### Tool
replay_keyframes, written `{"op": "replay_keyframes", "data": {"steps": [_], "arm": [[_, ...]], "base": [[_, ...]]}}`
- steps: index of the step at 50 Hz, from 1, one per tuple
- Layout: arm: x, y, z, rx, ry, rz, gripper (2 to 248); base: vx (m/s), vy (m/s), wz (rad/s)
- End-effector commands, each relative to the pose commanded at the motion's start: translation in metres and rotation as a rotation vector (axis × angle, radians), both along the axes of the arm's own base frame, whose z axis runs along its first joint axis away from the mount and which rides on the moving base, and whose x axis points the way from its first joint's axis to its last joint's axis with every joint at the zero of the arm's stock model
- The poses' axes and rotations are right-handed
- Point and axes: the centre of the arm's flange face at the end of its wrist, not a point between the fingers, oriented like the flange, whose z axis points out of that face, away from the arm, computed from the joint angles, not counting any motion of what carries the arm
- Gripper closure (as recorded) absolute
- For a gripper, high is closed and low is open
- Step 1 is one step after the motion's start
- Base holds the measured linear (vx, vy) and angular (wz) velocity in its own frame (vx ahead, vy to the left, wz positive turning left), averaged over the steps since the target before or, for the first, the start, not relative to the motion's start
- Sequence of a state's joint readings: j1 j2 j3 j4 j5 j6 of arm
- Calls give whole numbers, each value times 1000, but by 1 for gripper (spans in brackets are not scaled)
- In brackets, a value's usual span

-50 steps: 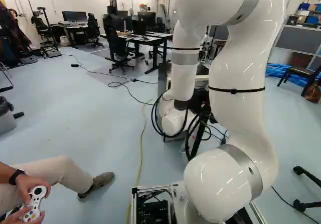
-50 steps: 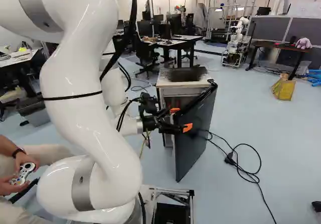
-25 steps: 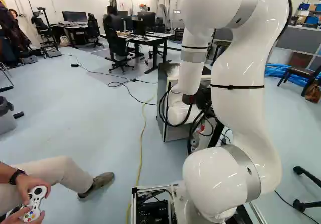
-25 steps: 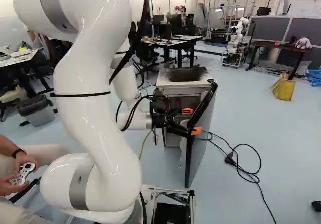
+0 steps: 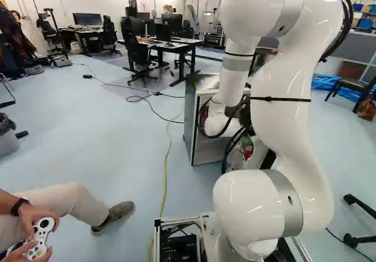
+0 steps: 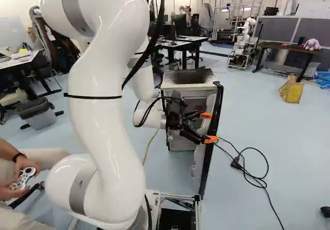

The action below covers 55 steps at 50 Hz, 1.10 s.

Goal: Grab a drink from the fridge

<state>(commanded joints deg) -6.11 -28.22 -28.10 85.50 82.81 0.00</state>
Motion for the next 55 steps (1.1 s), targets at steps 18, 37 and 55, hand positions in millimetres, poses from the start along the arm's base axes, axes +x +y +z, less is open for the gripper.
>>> {"op": "replay_keyframes", "data": {"steps": [18, 37, 55], "arm": [[16, -40, 0, -7, -44, -113, 3], [36, -83, 0, -20, -97, -208, 3], [53, -126, 0, -36, -146, -287, 3]], "base": [[0, 0, 0], [0, 0, 0], [0, 0, 0]]}}
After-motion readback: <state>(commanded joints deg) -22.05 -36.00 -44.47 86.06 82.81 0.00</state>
